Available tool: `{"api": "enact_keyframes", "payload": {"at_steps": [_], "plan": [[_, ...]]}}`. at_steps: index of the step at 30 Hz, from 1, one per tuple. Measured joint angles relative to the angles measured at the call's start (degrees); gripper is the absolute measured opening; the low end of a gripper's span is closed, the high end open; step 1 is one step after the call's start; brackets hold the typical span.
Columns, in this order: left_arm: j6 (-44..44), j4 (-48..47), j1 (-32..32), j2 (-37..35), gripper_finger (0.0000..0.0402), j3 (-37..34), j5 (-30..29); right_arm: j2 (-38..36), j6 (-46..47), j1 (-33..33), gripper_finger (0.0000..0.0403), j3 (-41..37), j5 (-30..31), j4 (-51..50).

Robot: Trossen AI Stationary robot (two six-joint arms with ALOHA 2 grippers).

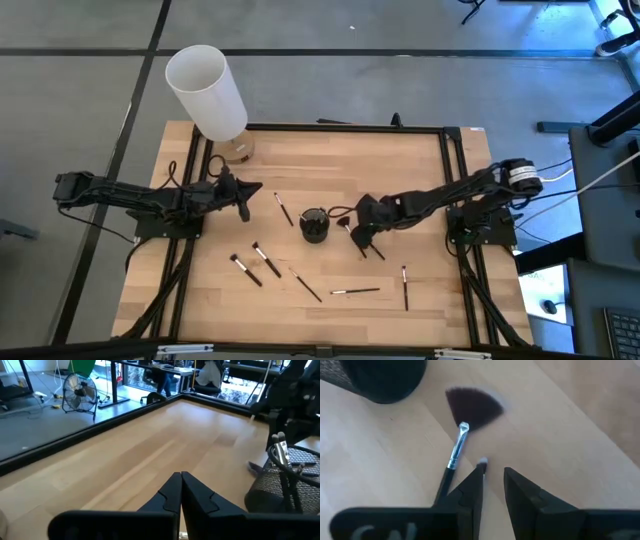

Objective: Sort items
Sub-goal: Put the silver eyeshadow brush into the pen holder

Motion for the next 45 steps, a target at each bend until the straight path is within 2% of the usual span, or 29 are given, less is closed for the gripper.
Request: {"api": "enact_keyframes", "payload": {"at_steps": [10,16,19,22,26,30,36,39,41,45], "plan": [[-2.2,0.0,0.0,0.0,0.0004,0.0,1.4,6.0,-2.8,0.5,0.0078,0.0,-1.3,7.1],[-2.3,-0.2,0.0,0.0,0.0004,0.0,1.4,8.8,-3.2,0.5,0.0076,0.2,-1.1,7.1],[-2.3,-0.4,0.0,0.0,0.0004,0.0,1.4,9.1,-4.3,1.2,0.0056,0.2,-1.3,6.8],[-2.3,-0.5,0.0,0.0,0.0004,0.0,1.4,8.9,-5.8,1.4,0.0015,0.2,-1.0,6.6],[-2.3,-0.5,0.0,0.0,0.0004,0.0,1.4,7.5,-5.4,1.5,0.0009,0.0,-0.1,6.3],[-2.3,-0.5,0.0,0.0,0.0004,0.0,1.9,3.6,-6.1,1.6,0.0004,0.6,5.6,2.3],[-2.4,-0.7,0.0,0.0,0.0004,0.0,3.5,-6.1,-12.3,1.8,0.0002,6.1,20.5,-0.1],[-2.4,-0.7,0.0,0.0,0.0004,0.0,3.4,-9.8,-19.3,2.8,0.0002,7.8,26.1,6.4],[-2.2,-0.7,0.0,0.0,0.0004,0.0,3.2,-11.3,-25.8,3.5,0.0001,7.9,28.8,16.7],[-1.8,-0.7,0.0,0.0,0.0004,0.0,2.5,-10.6,-39.8,4.6,0.0001,6.5,28.6,40.8]]}}
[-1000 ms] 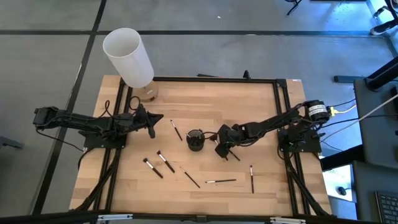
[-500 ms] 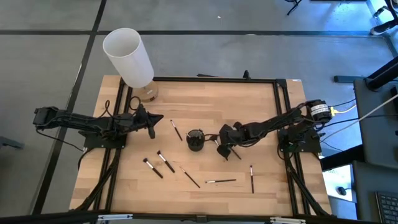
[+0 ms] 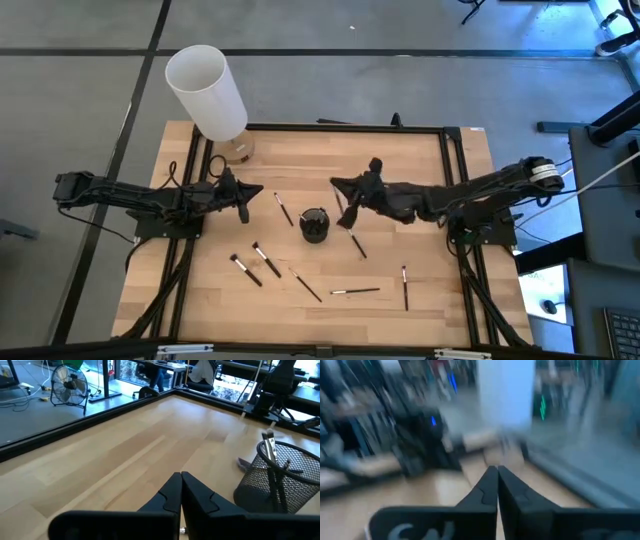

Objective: Sort items
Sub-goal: Put the silver eyeshadow brush into the pen holder, then put the silver highlighter brush into the pen holder

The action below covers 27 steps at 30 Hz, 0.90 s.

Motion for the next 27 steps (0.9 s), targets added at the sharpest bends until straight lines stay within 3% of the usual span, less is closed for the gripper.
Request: {"api": "enact_keyframes", "payload": {"at_steps": [5,8,11,15,18,27], "plan": [[-0.4,0.2,0.0,0.0,0.0004,0.0,0.3,7.3,-9.3,1.9,0.0001,0.1,-1.5,21.7],[-0.4,0.2,0.0,0.0,0.0004,0.0,0.3,14.8,-9.5,1.9,0.0001,0.0,-2.1,29.3],[-0.4,0.2,0.0,0.0,0.0004,0.0,0.3,21.1,-7.8,1.9,0.0002,0.0,0.9,34.0],[-0.4,0.2,-0.1,0.0,0.0004,0.0,1.6,26.5,-6.9,1.9,0.0003,0.0,6.4,36.0],[-0.4,0.2,-0.1,0.0,0.0004,0.0,1.9,27.9,-7.1,1.8,0.0016,0.0,6.3,36.3],[-0.4,0.2,-0.1,0.0,0.0004,0.0,1.9,26.2,-2.0,1.8,0.0109,0.0,6.5,28.1]]}}
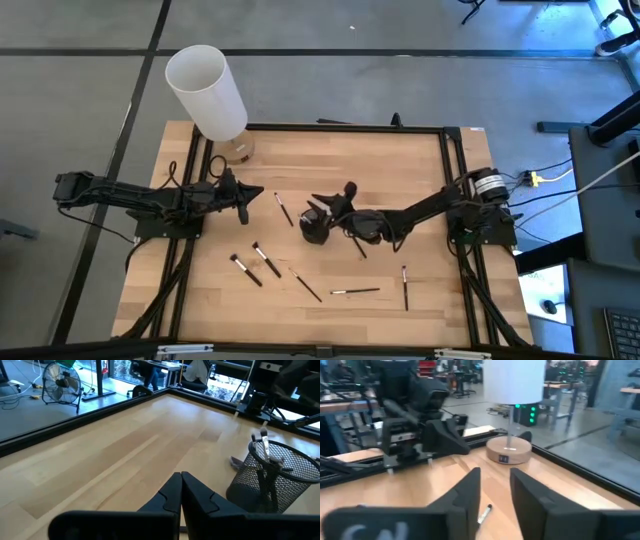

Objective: Sort items
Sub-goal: Put the silver highlighter brush into the pen holder

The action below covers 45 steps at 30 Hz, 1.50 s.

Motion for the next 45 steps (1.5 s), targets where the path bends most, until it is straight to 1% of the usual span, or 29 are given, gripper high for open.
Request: {"api": "enact_keyframes", "payload": {"at_steps": [3,6,8,10,11,13,15,17,19,22,27,34,38,41,43,45], "plan": [[0.0,0.0,0.0,0.0,0.0004,0.0,0.0,-1.4,-0.7,0.0,0.0132,0.0,3.7,-3.0],[-0.2,0.0,0.0,0.0,0.0004,0.0,0.3,-5.4,-0.8,0.3,0.014,0.0,9.5,-11.2],[-0.2,0.0,0.0,0.0,0.0004,0.0,0.3,-9.0,3.8,0.4,0.014,0.0,13.5,-20.4],[0.2,0.0,0.0,0.0,0.0004,0.0,0.3,-13.1,12.6,0.0,0.0137,0.0,14.2,-32.2],[0.5,0.0,0.0,0.0,0.0004,0.0,0.3,-15.0,18.2,-0.6,0.0136,0.0,13.4,-38.3],[0.9,-0.1,0.0,0.0,0.0004,0.0,0.1,-18.1,29.5,-2.7,0.0133,0.1,8.6,-50.8],[1.4,-0.1,0.0,0.0,0.0004,0.0,-0.1,-19.0,38.9,-5.5,0.0133,0.1,0.6,-60.2],[1.5,-0.1,0.0,0.0,0.0004,0.0,-0.7,-17.7,45.0,-7.8,0.0133,0.0,-8.0,-66.1],[1.7,-0.1,0.0,0.0,0.0004,0.0,-1.8,-14.7,46.8,-8.8,0.0133,0.0,-13.5,-66.5],[2.0,-0.1,0.0,0.0,0.0004,0.0,-2.5,-9.9,45.5,-8.4,0.0133,0.0,-18.3,-63.8],[2.0,-0.1,0.0,0.0,0.0004,0.0,-2.6,-4.5,45.8,-8.1,0.0133,0.0,-26.3,-63.0],[2.4,-0.2,0.1,0.0,0.0004,0.0,-3.0,-2.1,46.3,-7.6,0.0133,0.1,-29.6,-61.2],[2.4,-0.2,0.0,0.0,0.0004,0.0,-3.0,-2.1,45.8,-6.4,0.0127,0.1,-29.7,-60.6],[2.4,-0.2,0.0,0.0,0.0004,0.0,-3.0,-2.0,45.6,-5.1,0.0106,0.1,-30.0,-60.5],[2.4,-0.2,0.1,0.0,0.0004,0.0,-3.0,-2.0,45.7,-4.1,0.008,0.1,-30.3,-60.5],[2.4,-0.2,0.0,0.0,0.0004,0.0,-3.0,-2.0,45.6,-3.3,0.0045,0.1,-30.7,-60.6]]}}
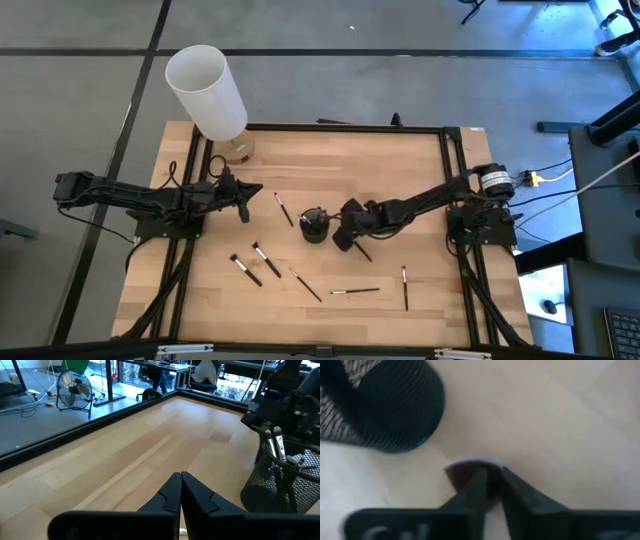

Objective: Sort items
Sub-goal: Put the silver highlighter brush into the pen holder

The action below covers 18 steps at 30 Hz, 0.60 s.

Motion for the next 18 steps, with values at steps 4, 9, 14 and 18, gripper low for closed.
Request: {"api": "enact_keyframes", "payload": {"at_steps": [4,9,14,18], "plan": [[-0.2,0.0,0.0,0.0,0.0004,0.0,0.0,0.0,-0.4,0.9,0.0009,0.0,0.5,0.0],[-0.9,0.0,0.0,0.0,0.0004,0.0,0.9,-2.5,-3.0,1.1,0.0004,-0.2,6.1,-1.8],[-1.1,0.0,0.0,0.0,0.0004,0.0,1.6,-10.2,-8.6,1.5,0.0003,2.1,19.6,-1.8],[-1.0,0.0,0.0,0.0,0.0004,0.0,1.6,-16.0,-16.3,2.9,0.0002,4.5,32.4,-0.1]]}}
